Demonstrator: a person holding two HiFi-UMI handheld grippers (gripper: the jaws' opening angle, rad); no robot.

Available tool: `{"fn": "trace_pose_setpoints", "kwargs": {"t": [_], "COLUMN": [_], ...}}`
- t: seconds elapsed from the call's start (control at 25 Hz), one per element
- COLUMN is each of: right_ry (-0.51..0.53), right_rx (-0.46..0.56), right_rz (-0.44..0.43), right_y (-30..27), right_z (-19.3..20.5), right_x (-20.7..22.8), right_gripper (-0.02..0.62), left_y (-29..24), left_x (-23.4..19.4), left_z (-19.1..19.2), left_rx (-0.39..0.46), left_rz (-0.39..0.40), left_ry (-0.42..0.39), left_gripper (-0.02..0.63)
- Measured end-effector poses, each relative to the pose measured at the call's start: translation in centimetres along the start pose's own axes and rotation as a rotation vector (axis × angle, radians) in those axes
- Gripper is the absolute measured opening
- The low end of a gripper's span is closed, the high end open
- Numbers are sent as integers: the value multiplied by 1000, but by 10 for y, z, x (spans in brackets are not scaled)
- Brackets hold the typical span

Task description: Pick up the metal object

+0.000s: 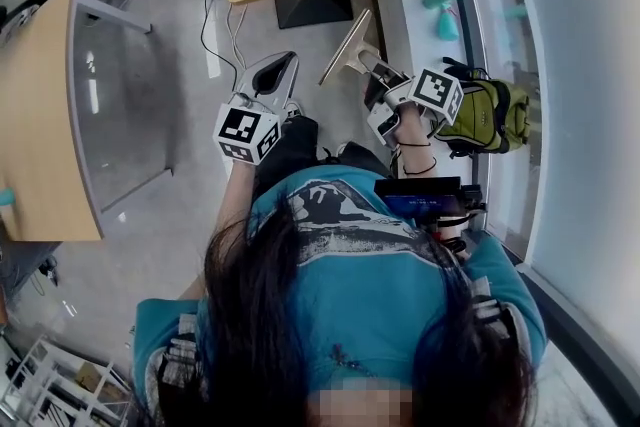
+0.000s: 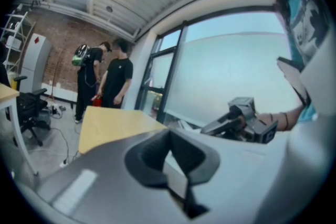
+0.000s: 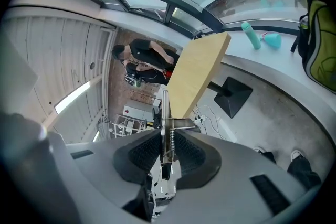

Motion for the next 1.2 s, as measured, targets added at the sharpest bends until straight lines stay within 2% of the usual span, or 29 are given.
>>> {"fn": "trace_pose_setpoints", "kwargs": {"t": [0.24, 0.44, 0.56, 0.92, 1.2], "right_ry": [-21, -37, -27, -38, -43], "right_rx": [-19, -30, -48, -104, -100], "right_rz": [-8, -5, -14, -49, -55], "right_y": [78, 165, 195, 190, 188], "right_z": [33, 66, 77, 93, 98], "right_x": [38, 77, 90, 92, 99], "right_gripper": [87, 87, 87, 87, 87], "left_y": [10, 29, 40, 63, 58], "left_x": [85, 184, 225, 237, 241], "left_z": [13, 48, 65, 72, 78], "left_rx": [1, -28, -35, -65, -74], "left_rz": [-3, -2, -15, -71, -50], "left_ry": [-15, 4, 17, 7, -10], "left_gripper": [5, 5, 5, 5, 5]}}
Point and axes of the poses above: the fingertips, and each gripper's own axes: y backward along the fingers, x to its right, z out of its underside, the point moved 6 cm from there along y, backward along the fingers, and after that the axes turned 5 degrees about -x, right-handed, at the moved point
